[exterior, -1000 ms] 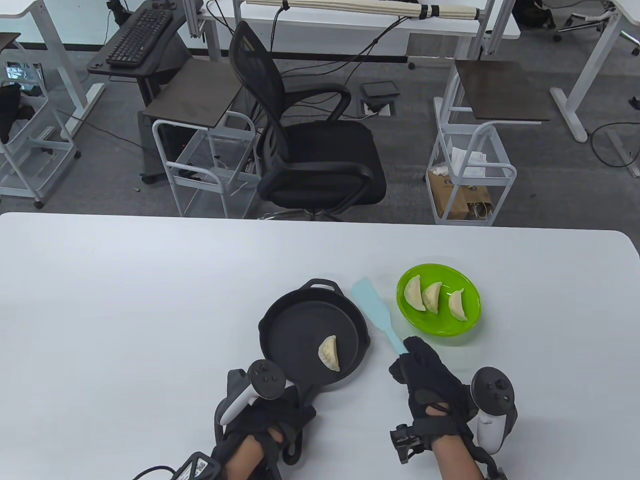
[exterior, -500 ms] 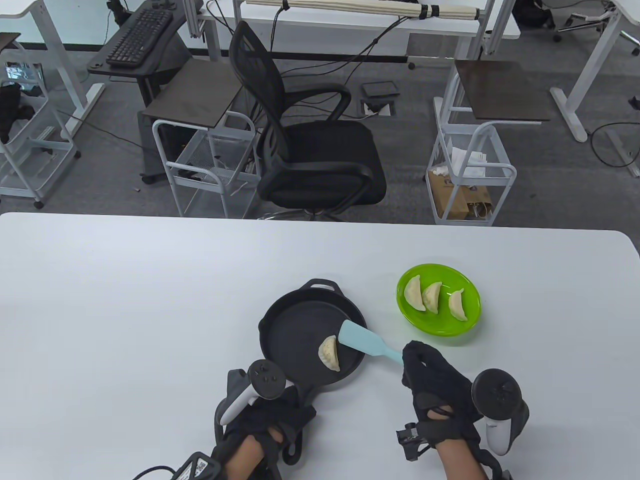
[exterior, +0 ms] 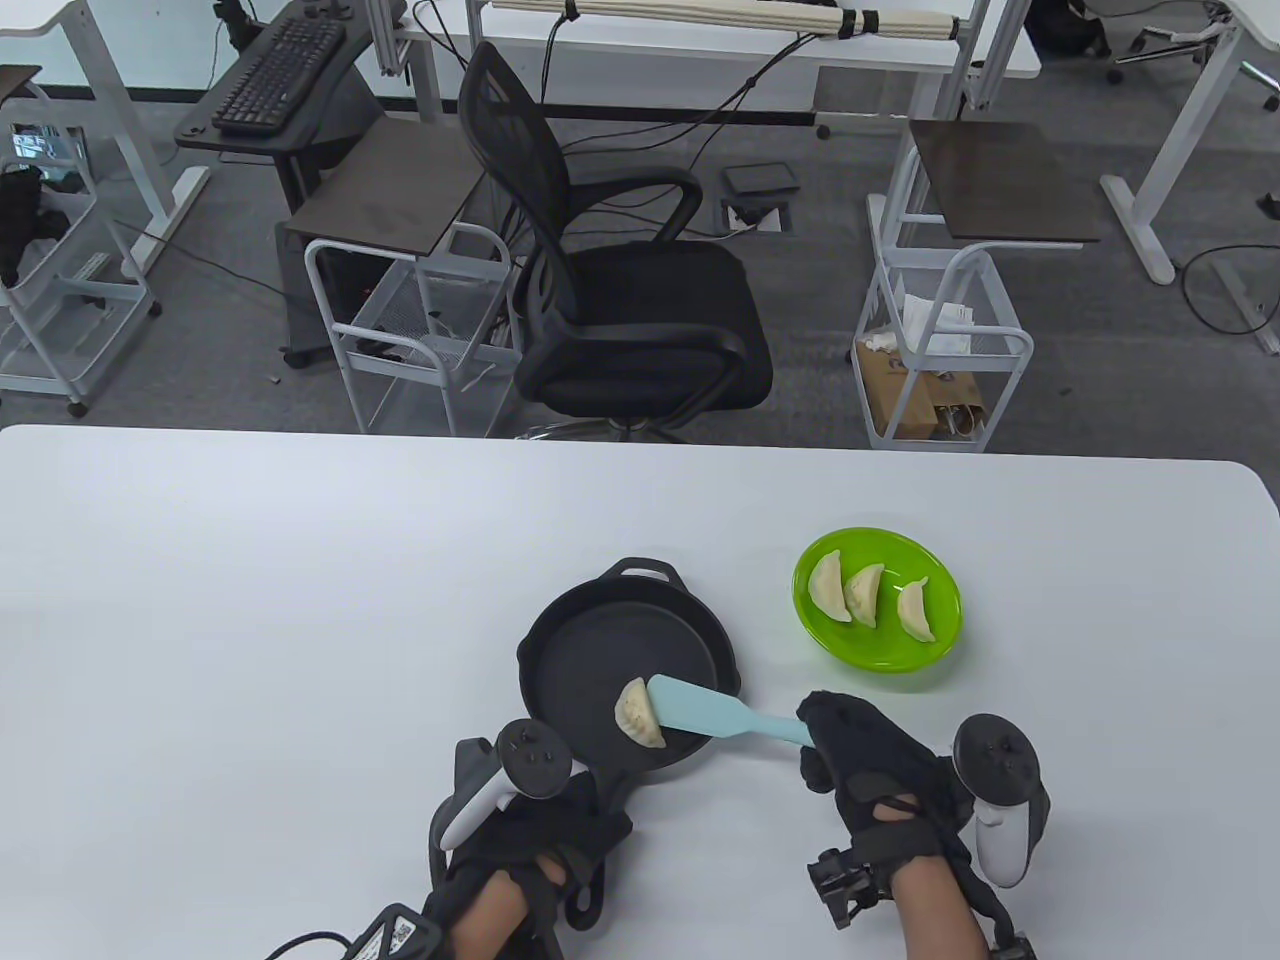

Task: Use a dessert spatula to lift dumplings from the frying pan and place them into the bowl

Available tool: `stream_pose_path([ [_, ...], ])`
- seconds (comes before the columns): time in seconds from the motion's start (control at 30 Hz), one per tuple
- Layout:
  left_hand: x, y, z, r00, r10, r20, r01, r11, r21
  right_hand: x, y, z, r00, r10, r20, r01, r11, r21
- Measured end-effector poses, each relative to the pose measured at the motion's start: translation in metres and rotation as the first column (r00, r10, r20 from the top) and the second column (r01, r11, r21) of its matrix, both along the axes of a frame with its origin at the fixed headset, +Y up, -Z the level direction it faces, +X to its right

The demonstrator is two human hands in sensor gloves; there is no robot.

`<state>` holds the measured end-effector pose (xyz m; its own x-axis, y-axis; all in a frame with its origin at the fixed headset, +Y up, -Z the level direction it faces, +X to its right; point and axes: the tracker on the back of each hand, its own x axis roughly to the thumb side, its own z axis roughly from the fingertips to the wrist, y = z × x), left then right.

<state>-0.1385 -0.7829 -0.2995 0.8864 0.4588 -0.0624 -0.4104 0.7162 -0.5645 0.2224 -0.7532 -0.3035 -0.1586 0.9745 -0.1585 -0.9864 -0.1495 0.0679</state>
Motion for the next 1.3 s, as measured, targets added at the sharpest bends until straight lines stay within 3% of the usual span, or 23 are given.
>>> stream_pose_path([
  [0.13, 0.000, 0.000, 0.000, 1.000, -0.001, 0.001, 0.001, 1.000, 0.000, -0.005, -0.022, -0.009, 0.984, -0.135, -0.116, 0.124, 0.987, -0.099],
  [0.53, 0.000, 0.000, 0.000, 1.000, -0.002, 0.001, 0.002, 1.000, 0.001, -0.031, -0.052, -0.018, 0.949, -0.204, -0.241, 0.164, 0.970, -0.178],
  [1.07, 0.001, 0.000, 0.000, 1.000, -0.008, 0.005, 0.008, 1.000, 0.000, -0.053, -0.053, -0.015, 0.949, -0.139, -0.284, 0.093, 0.981, -0.170],
  [1.3, 0.001, 0.000, -0.001, 1.000, -0.006, 0.005, 0.006, 1.000, 0.000, -0.054, -0.060, -0.011, 0.949, -0.202, -0.243, 0.146, 0.963, -0.228],
])
